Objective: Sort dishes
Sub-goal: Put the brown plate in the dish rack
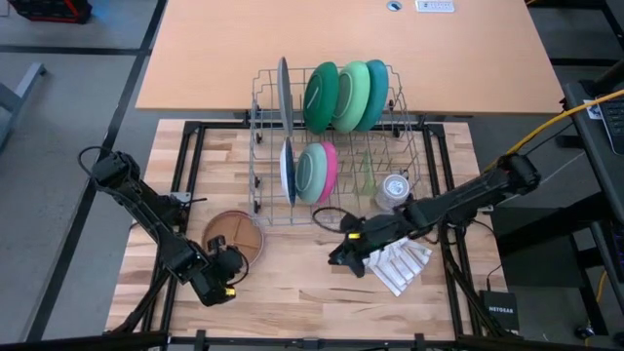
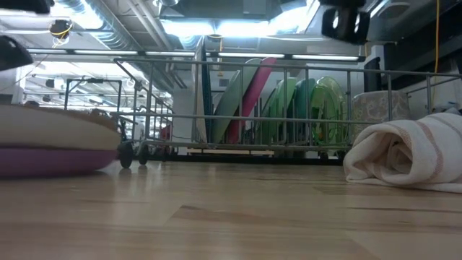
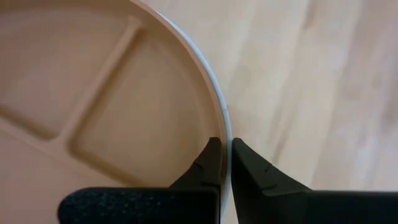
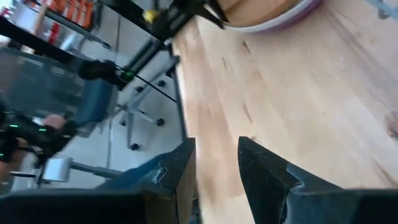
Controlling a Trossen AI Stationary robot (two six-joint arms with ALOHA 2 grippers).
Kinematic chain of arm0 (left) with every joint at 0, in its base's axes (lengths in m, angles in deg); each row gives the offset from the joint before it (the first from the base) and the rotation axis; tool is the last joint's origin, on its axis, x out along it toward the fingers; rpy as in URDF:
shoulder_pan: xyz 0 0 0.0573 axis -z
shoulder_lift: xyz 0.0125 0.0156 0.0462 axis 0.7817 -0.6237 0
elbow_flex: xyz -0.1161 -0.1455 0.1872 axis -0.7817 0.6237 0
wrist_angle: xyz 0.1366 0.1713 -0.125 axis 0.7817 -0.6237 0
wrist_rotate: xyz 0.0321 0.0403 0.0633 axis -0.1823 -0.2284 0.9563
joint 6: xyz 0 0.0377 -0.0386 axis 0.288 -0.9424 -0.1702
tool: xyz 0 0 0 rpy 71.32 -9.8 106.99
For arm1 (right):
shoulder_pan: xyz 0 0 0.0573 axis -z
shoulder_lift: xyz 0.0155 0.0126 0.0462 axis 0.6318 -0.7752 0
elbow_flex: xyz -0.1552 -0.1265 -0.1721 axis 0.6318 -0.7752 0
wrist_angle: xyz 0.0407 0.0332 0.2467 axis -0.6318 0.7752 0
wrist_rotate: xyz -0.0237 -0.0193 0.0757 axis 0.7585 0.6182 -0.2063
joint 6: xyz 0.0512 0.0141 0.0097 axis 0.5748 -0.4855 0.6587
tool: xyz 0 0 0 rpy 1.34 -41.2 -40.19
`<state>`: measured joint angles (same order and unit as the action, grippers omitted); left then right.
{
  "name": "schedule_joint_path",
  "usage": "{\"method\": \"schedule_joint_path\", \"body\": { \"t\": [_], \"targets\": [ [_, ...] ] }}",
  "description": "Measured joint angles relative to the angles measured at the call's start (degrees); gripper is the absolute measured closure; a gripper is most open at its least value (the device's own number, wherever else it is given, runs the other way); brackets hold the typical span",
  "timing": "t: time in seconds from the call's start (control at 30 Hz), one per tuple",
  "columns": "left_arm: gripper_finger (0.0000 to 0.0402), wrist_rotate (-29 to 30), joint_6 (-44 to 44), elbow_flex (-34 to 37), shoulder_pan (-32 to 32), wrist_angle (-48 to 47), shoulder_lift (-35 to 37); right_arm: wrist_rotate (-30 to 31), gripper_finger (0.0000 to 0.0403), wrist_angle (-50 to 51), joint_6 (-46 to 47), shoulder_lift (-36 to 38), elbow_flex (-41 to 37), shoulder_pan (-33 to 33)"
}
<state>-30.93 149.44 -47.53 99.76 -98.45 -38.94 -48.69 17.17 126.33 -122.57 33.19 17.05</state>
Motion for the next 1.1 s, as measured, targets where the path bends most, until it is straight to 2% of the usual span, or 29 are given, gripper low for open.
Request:
{"method": "schedule_joint_path", "body": {
  "t": [0.1, 0.3, 0.57, 0.9, 1.1],
  "targets": [
    [0.0398, -0.06, -2.38, -1.21, 0.07, 1.78, 0.0, -0.03, 0.0279, -2.97, -2.91, -3.81, 0.0, 0.0],
    [0.0399, -0.66, -6.99, -2.1, 0.03, 8.4, 0.04, -0.06, 0.0279, -15.31, -11.99, -11.15, 0.0, 0.0],
    [0.0399, -2.36, -7.54, -2.1, 0.05, 14.51, 0.07, -0.06, 0.0279, -29.25, -18.79, -18.06, 0.0, 0.02],
    [0.0398, -2.99, -13.26, -2.1, 0.05, 20.56, 0.07, 1.93, 0.0279, -30.58, -30.79, -22.41, 0.0, 0.02],
    [0.0397, -2.99, -13.85, -2.1, 0.05, 20.98, 0.07, 2.05, 0.0279, -31.9, -49.04, -22.4, 0.0, 0.02]
  ]
}}
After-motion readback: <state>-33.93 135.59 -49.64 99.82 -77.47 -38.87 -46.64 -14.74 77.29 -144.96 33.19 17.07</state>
